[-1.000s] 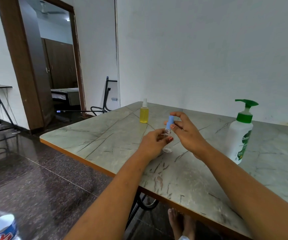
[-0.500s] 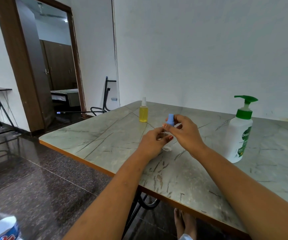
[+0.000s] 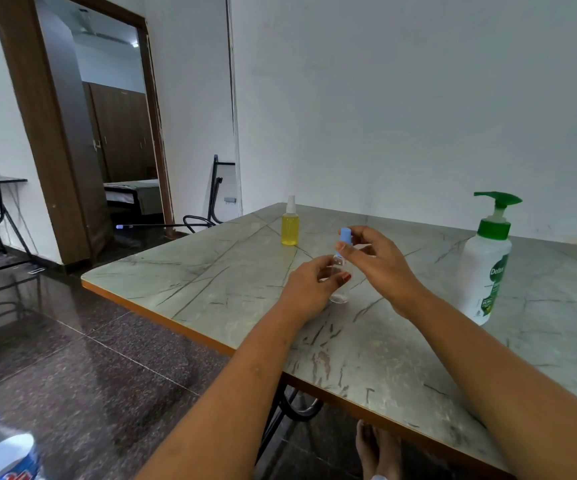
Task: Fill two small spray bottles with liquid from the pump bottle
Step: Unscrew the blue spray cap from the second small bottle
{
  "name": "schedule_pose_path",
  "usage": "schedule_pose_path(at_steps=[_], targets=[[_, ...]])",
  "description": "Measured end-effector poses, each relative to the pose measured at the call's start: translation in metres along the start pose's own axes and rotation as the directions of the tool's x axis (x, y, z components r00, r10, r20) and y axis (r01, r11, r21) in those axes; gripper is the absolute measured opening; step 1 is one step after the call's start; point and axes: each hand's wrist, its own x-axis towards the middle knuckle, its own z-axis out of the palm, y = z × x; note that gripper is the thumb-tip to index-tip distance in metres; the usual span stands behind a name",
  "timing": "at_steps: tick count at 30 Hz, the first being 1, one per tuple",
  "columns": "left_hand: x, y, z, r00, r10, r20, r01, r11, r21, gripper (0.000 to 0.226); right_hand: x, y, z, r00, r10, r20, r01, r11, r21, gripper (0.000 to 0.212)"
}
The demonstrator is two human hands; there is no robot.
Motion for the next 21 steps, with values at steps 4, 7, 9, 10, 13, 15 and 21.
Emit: schedule_pose_path(at_steps=[4, 7, 9, 10, 13, 15, 21], targets=[[-0.001, 0.002, -0.001, 1.0, 0.009, -0.004, -0.009, 1.0, -0.002, 0.04, 0.004, 0.002, 0.004, 0.997, -0.054, -0.053, 0.048, 0.993, -0.109, 0.032], [0.0, 0.002, -0.001, 1.0, 0.001, -0.01, -0.001, 1.0, -0.018, 0.04, 0.007, 0.001, 0.002, 0.998, -0.037, -0.051, 0.032, 0.996, -0.086, 0.034], [0.001, 0.001, 0.0, 1.0, -0.004, -0.013, 0.004, 1.0, -0.03, 0.04, 0.007, 0.0, -0.001, 0.999, -0.037, -0.014, 0.036, 0.998, -0.046, 0.033], [0.001, 0.001, 0.0, 1.0, -0.007, -0.013, 0.006, 0.999, -0.036, 0.04, 0.006, -0.001, -0.003, 0.999, -0.036, 0.017, 0.037, 0.999, -0.016, 0.032], [0.001, 0.0, 0.0, 1.0, -0.016, -0.013, 0.015, 0.999, -0.052, 0.041, 0.005, -0.006, -0.01, 0.991, -0.005, 0.134, -0.011, 0.993, 0.118, 0.035], [0.0, 0.0, 0.001, 1.0, -0.011, -0.011, 0.011, 0.999, -0.051, 0.039, 0.005, -0.009, -0.013, 0.987, 0.02, 0.162, -0.047, 0.985, 0.165, 0.034], [-0.002, 0.003, -0.001, 1.0, 0.001, 0.003, -0.001, 1.0, 0.007, 0.042, 0.003, -0.007, -0.003, 0.998, -0.01, -0.067, 0.007, 0.999, -0.042, 0.04]])
